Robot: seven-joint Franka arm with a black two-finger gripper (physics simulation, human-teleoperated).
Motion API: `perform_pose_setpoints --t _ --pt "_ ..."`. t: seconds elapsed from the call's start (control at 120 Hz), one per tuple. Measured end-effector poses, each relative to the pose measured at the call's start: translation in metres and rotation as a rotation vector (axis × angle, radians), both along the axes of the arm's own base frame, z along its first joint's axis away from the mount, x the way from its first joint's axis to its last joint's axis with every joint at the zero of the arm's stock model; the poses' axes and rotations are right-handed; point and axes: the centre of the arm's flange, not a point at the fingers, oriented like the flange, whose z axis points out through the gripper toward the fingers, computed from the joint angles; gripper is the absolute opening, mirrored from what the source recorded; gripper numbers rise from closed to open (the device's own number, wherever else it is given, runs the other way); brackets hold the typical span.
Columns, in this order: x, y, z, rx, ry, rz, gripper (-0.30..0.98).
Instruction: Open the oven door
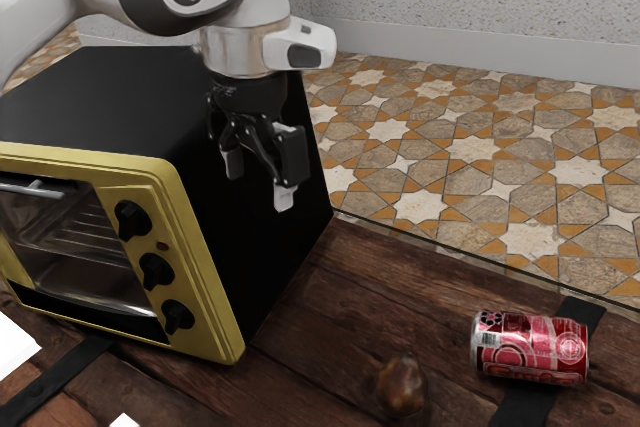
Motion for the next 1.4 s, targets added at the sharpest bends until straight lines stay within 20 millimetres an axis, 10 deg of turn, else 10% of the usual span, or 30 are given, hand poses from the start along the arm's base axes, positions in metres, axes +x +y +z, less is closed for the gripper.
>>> perform_pose_setpoints --t 0.433,0.467,0.517,0.583,0.65,0.75,0.958,1.158,1.4 --pt "0.017 0.006 0.016 -0.041 -0.157 0.006 0.69" --pt "-0.016 0.014 0.083 -0.03 -0.291 0.034 0.68" --pt "-0.128 0.057 0.211 0.05 -0.56 0.11 0.68" --pt "-0.23 0.147 0.264 0.19 -0.654 0.261 0.68" --pt "-0.336 0.244 0.212 0.05 -0.618 0.322 0.68" --pt "-0.41 0.296 0.098 -0.152 -0.625 0.166 0.68" --pt "-0.349 0.324 0.038 -0.109 -0.559 -0.216 0.69" --pt "-0.388 0.325 0.056 0.005 -0.587 -0.409 0.69" --pt "-0.339 0.292 0.055 0.046 -0.489 -0.625 0.69"
